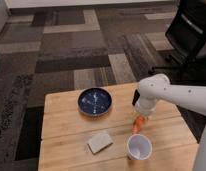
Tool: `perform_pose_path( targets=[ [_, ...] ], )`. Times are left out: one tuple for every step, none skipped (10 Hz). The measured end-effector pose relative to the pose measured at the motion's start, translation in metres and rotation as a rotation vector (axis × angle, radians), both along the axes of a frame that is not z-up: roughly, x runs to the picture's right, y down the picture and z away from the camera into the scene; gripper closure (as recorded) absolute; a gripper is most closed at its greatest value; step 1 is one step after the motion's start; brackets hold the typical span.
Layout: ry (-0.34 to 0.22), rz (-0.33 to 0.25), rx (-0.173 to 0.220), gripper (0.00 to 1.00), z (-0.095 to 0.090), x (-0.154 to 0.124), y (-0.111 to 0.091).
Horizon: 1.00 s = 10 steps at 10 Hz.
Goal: Place the pepper in the ceramic bowl
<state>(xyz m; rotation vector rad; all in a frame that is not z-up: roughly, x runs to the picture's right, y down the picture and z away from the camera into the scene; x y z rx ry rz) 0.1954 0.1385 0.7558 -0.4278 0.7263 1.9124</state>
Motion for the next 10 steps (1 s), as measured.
perform_pose_path(
  targets=[
    [-0.016,-0.014,0.000,1.00,-0.006,-0.016,-0.011],
    [-0.046,-0.051,-0.015,1.00,-0.010,-0.036,-0.026],
    [-0.063,-0.084,-0.029,1.00,-0.011,-0.050,-0.037],
    [-0.079,-0.117,-0.041,1.00,-0.011,-0.065,-0.048],
    [-0.094,-0.166,-0.058,1.00,-0.010,-0.084,-0.065],
    [-0.103,-0.208,-0.070,1.00,-0.007,-0.100,-0.079],
    [-0.120,-0.275,-0.087,1.00,0.000,-0.124,-0.097],
    [-0.129,-0.312,-0.097,1.00,0.006,-0.137,-0.107],
    [-0.134,-0.327,-0.103,1.00,0.009,-0.142,-0.111],
    [-0.151,-0.377,-0.114,1.00,0.020,-0.160,-0.122]
  ],
)
